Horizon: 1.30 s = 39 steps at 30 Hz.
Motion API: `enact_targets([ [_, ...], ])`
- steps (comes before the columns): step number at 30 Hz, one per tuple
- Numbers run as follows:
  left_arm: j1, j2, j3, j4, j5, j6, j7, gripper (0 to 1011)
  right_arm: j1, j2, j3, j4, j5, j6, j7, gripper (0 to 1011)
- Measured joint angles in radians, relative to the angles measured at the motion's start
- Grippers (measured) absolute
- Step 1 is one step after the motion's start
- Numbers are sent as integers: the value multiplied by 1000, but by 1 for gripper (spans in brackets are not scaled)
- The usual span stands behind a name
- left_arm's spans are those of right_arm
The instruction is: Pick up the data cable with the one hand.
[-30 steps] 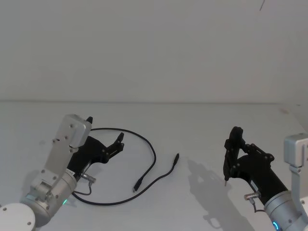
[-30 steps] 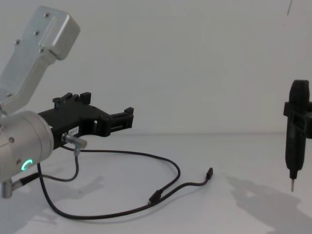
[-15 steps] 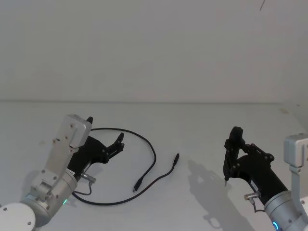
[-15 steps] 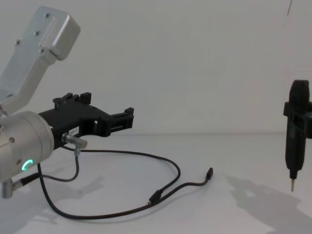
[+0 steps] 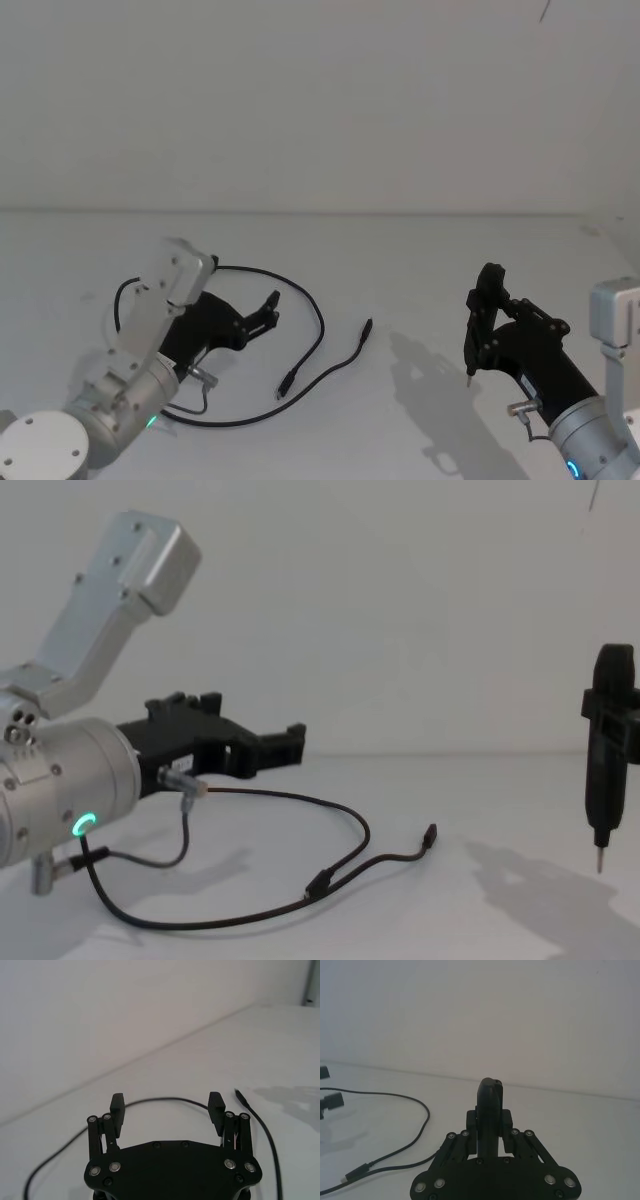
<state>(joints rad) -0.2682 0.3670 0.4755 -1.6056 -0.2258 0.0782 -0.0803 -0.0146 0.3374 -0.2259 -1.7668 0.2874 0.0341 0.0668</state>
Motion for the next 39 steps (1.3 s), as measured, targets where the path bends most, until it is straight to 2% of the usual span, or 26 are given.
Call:
enact_targets([
  [10,15,19,17,-37,-29,132,-58,1001,0,0,0,0,0,0,0,279],
  [19,21,44,34,-63,-48,215,-119,1001,0,0,0,0,0,0,0,279],
  [32,-3,51,63,-59,-60,264,-210,1001,0,0,0,0,0,0,0,279],
  [39,-13,45,73,-46,-61,279,-237,1001,0,0,0,0,0,0,0,279],
])
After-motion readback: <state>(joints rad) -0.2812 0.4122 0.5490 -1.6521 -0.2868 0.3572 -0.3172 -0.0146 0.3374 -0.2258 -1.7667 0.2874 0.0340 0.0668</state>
